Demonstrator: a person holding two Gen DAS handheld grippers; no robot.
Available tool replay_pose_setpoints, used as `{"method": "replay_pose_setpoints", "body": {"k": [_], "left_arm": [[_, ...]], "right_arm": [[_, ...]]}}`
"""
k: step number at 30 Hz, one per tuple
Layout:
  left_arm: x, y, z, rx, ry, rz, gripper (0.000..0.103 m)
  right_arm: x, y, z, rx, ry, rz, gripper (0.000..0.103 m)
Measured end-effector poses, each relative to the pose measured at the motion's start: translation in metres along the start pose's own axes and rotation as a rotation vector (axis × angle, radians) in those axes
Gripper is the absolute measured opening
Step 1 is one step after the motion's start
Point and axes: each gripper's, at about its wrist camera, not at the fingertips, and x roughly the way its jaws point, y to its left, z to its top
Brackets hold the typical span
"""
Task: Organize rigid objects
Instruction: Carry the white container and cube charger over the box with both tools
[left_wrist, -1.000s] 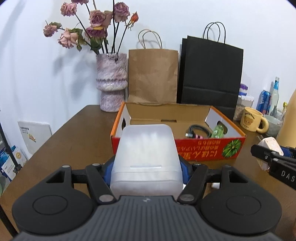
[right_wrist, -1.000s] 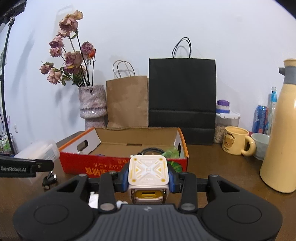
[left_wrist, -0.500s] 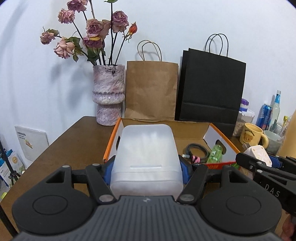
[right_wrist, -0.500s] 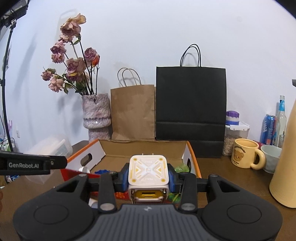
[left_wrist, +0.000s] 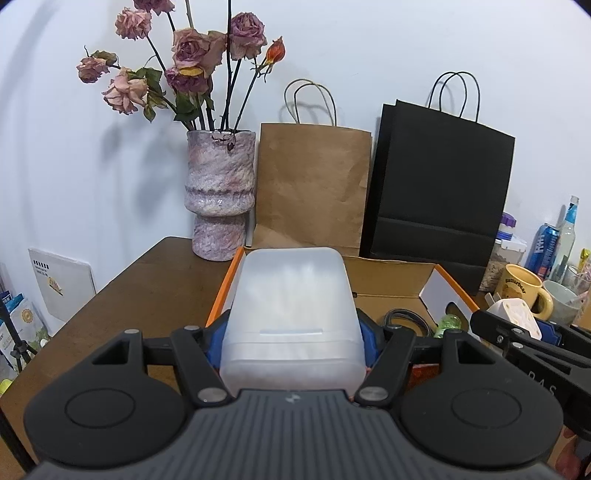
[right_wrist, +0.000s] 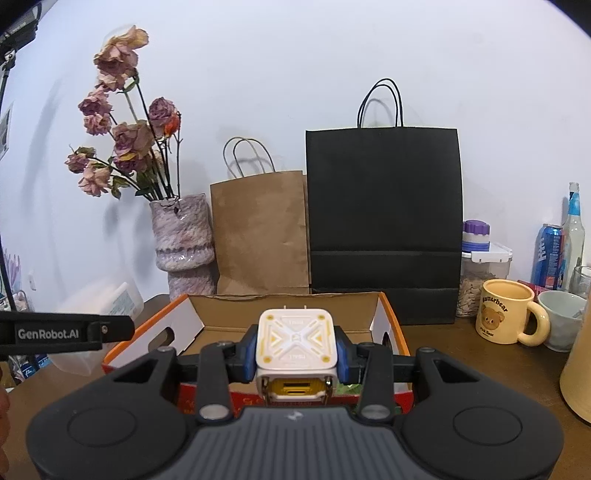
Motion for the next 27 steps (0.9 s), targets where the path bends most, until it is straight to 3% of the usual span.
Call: {"method": "replay_pose_setpoints", "body": {"k": [27], "left_arm": [[0.100,0.002,0.013,0.024,0.074,0.088,0.067]], "right_arm": [[0.101,-0.006,0.010,-0.034,0.064,0.008,0.038]]}}
